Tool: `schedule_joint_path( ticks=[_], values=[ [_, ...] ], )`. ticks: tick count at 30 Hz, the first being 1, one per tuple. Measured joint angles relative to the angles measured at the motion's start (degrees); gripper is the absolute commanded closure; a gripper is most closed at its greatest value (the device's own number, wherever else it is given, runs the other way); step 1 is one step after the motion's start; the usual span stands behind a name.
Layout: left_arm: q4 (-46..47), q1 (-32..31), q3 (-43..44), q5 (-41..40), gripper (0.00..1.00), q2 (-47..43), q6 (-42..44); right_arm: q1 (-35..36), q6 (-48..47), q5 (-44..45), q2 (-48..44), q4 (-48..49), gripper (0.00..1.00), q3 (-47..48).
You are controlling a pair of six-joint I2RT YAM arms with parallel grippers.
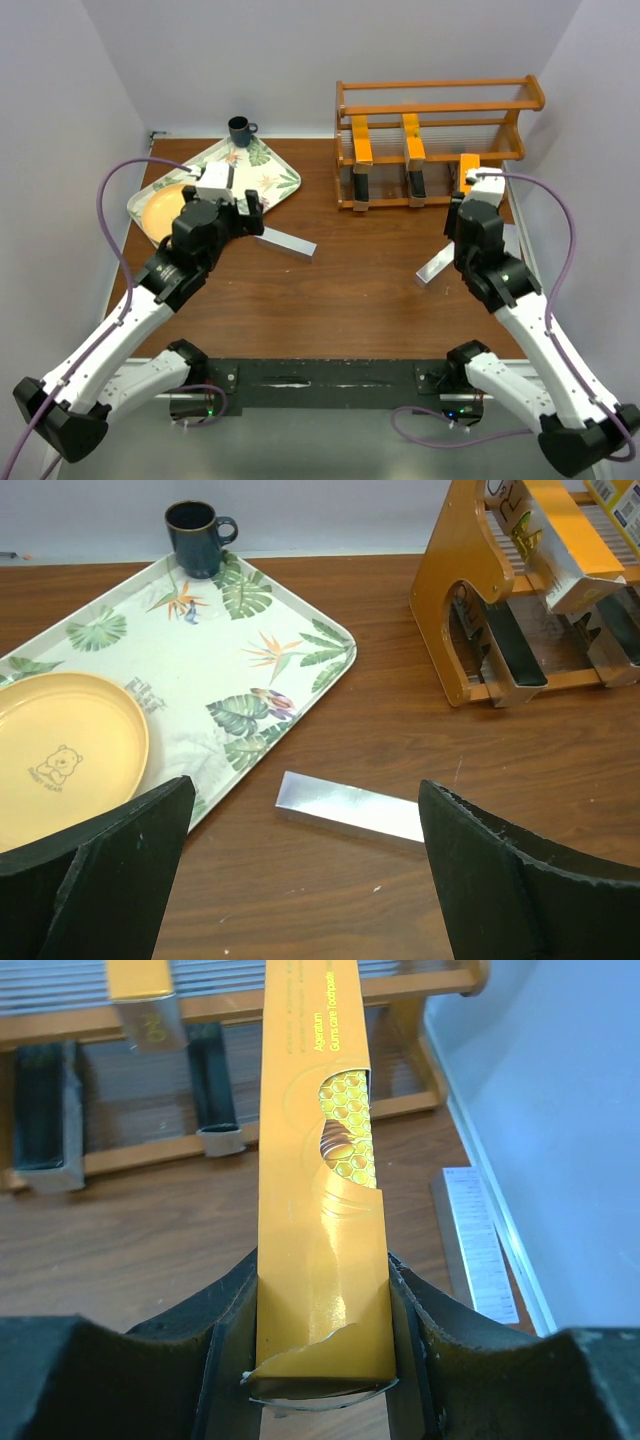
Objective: Place and organize the toothpastes onto the shelf
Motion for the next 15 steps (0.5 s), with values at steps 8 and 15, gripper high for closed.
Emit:
schedule_joint_path(
  ticks=[8,15],
  values=[
    [0.9,0.1,-4.0,-1.9,0.00,-5.5,2.7,-14.1,-1.1,-12.9,13.4,9.5,0.87,1.4],
    [1.7,0.1,-4.8,-3.2,0.00,-6.4,3.3,-24.2,-1.2,-25.6,22.5,18.8,0.87,4.0]
  ],
)
